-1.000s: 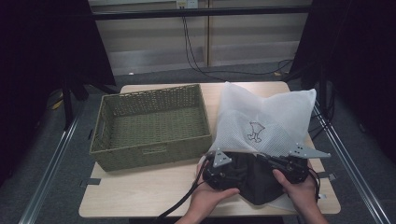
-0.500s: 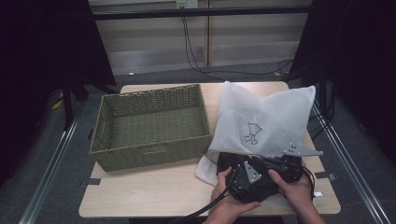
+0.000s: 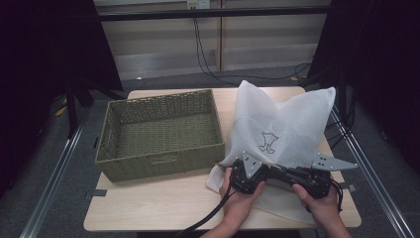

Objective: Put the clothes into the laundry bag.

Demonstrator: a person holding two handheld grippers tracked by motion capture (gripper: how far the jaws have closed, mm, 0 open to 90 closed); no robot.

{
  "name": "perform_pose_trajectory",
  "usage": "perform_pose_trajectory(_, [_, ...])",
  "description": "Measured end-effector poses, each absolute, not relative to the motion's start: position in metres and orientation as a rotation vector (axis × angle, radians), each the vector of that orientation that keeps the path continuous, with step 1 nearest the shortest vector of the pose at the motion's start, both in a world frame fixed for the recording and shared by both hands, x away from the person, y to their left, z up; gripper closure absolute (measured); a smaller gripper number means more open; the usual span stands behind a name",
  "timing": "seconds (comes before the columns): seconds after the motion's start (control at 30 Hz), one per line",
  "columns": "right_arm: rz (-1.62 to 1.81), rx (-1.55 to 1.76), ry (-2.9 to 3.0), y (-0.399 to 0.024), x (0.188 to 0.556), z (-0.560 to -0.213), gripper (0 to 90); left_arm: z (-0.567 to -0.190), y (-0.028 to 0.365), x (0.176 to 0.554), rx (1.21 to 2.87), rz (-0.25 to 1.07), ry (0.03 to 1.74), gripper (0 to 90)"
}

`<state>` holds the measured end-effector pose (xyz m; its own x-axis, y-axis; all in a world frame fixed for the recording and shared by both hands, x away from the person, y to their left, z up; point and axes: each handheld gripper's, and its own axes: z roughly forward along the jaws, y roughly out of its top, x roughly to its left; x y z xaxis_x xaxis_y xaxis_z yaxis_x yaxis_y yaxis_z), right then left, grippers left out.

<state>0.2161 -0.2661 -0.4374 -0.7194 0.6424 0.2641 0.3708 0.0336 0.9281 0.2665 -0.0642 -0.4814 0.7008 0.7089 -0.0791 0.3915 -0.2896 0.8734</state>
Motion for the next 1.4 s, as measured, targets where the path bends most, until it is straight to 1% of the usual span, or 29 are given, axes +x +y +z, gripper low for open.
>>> perform_pose_trajectory(0.03, [1.749,1.046,2.082,-0.266,0.216,-0.437,87.5,-0.481,-0.064,0.267,1.916,0.401,0.853,75.1])
perform_pose_trajectory(0.07, [1.733,1.080,2.084,-0.269,0.219,-0.443,87.5,-0.501,-0.069,0.279,2.049,0.281,0.884,71.0])
perform_pose_trajectory(0.13, [1.711,1.123,2.081,-0.273,0.224,-0.450,87.5,-0.498,-0.064,0.278,2.022,0.263,0.871,64.8])
perform_pose_trajectory(0.17, [1.711,1.123,2.081,-0.273,0.224,-0.450,87.5,-0.498,-0.064,0.278,2.022,0.263,0.871,59.6])
perform_pose_trajectory(0.2, [1.705,1.152,2.067,-0.278,0.225,-0.452,87.5,-0.492,-0.063,0.273,2.045,0.237,0.809,51.4])
perform_pose_trajectory(0.23, [1.694,1.163,2.057,-0.281,0.226,-0.453,87.5,-0.492,-0.063,0.273,2.045,0.237,0.809,40.8])
perform_pose_trajectory(0.27, [1.694,1.177,2.045,-0.282,0.227,-0.453,87.5,-0.490,-0.062,0.267,2.093,0.186,0.765,32.2])
perform_pose_trajectory(0.3, [1.694,1.177,2.045,-0.282,0.227,-0.453,87.5,-0.490,-0.062,0.267,2.093,0.186,0.765,28.0])
perform_pose_trajectory(0.37, [1.678,1.203,2.023,-0.284,0.228,-0.454,87.4,-0.490,-0.056,0.252,2.165,0.253,0.675,23.2])
perform_pose_trajectory(0.5, [1.662,1.202,2.021,-0.282,0.229,-0.455,87.1,-0.494,-0.051,0.237,2.158,0.259,0.671,22.9])
perform_pose_trajectory(0.53, [1.665,1.206,2.020,-0.281,0.229,-0.455,87.1,-0.493,-0.050,0.236,2.150,0.267,0.671,27.5])
perform_pose_trajectory(0.57, [1.665,1.202,2.019,-0.280,0.229,-0.455,87.1,-0.493,-0.050,0.236,2.144,0.270,0.661,35.2])
perform_pose_trajectory(0.63, [1.669,1.205,2.024,-0.279,0.230,-0.456,87.2,-0.491,-0.054,0.237,2.172,0.279,0.663,57.2])
perform_pose_trajectory(0.73, [1.676,1.203,2.037,-0.275,0.230,-0.457,87.2,-0.492,-0.061,0.239,2.168,0.268,0.674,78.4])
perform_pose_trajectory(0.77, [1.676,1.203,2.037,-0.275,0.230,-0.457,87.2,-0.491,-0.064,0.241,2.167,0.258,0.687,78.4])
perform_pose_trajectory(0.8, [1.681,1.191,2.043,-0.271,0.229,-0.457,87.2,-0.489,-0.067,0.248,2.098,0.197,0.720,83.2])
perform_pose_trajectory(0.83, [1.684,1.178,2.047,-0.271,0.229,-0.456,87.2,-0.489,-0.067,0.248,2.098,0.197,0.720,84.0])
perform_pose_trajectory(0.87, [1.704,1.170,2.046,-0.270,0.229,-0.455,87.2,-0.482,-0.070,0.253,1.990,0.210,0.756,84.3])
perform_pose_trajectory(0.9, [1.704,1.170,2.046,-0.270,0.229,-0.455,87.2,-0.482,-0.070,0.253,1.990,0.210,0.756,84.4])
perform_pose_trajectory(0.97, [1.738,1.143,2.021,-0.273,0.224,-0.450,87.3,-0.474,-0.082,0.262,1.914,0.252,0.766,84.5])
perform_pose_trajectory(1.03, [1.752,1.128,2.019,-0.276,0.222,-0.448,87.3,-0.477,-0.088,0.271,1.928,0.341,0.805,84.4])
perform_pose_trajectory(1.07, [1.752,1.131,2.023,-0.277,0.222,-0.448,87.3,-0.483,-0.089,0.277,1.945,0.344,0.828,84.3])
perform_pose_trajectory(1.13, [1.759,1.174,2.017,-0.281,0.224,-0.451,87.3,-0.496,-0.087,0.288,1.997,0.243,0.899,82.8])
perform_pose_trajectory(1.17, [1.748,1.200,2.008,-0.284,0.225,-0.454,87.3,-0.496,-0.087,0.288,1.997,0.243,0.899,78.9])
perform_pose_trajectory(1.2, [1.732,1.226,2.003,-0.287,0.227,-0.456,87.2,-0.500,-0.079,0.293,2.052,0.139,0.879,70.7])
perform_pose_trajectory(1.23, [1.732,1.226,2.003,-0.287,0.227,-0.456,87.2,-0.500,-0.079,0.293,2.052,0.139,0.879,60.3])
perform_pose_trajectory(1.3, [1.720,1.275,1.991,-0.294,0.231,-0.461,87.3,-0.493,-0.068,0.281,2.071,0.136,0.762,42.8])
perform_pose_trajectory(1.33, [1.713,1.272,1.996,-0.295,0.232,-0.462,87.2,-0.491,-0.064,0.277,2.072,0.120,0.744,37.2])
perform_pose_trajectory(1.4, [1.694,1.270,1.994,-0.294,0.233,-0.463,86.9,-0.487,-0.052,0.269,2.089,0.090,0.707,31.8])
